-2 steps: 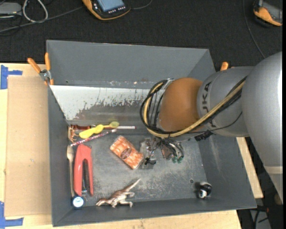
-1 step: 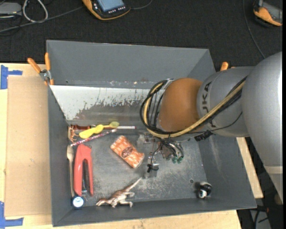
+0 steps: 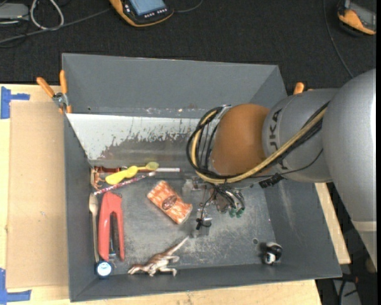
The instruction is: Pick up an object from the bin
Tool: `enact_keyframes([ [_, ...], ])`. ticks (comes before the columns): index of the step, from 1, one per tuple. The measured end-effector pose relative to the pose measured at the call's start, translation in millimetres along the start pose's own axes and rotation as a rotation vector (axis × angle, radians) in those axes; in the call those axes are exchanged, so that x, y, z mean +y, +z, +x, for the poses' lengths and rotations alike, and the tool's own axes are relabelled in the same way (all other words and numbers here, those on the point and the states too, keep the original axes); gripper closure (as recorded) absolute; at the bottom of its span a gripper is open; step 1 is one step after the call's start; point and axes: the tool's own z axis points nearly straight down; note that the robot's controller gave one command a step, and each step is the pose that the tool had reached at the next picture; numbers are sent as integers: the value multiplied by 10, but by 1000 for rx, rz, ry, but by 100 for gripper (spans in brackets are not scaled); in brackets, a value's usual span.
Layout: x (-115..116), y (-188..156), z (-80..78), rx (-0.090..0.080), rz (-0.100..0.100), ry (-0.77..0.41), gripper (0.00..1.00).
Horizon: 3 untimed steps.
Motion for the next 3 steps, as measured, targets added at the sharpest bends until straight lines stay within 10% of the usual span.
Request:
enact_keyframes([
  [1, 223, -2, -274, -2, 0, -63, 0],
  [3, 426, -1, -41, 2, -1, -88, 0],
])
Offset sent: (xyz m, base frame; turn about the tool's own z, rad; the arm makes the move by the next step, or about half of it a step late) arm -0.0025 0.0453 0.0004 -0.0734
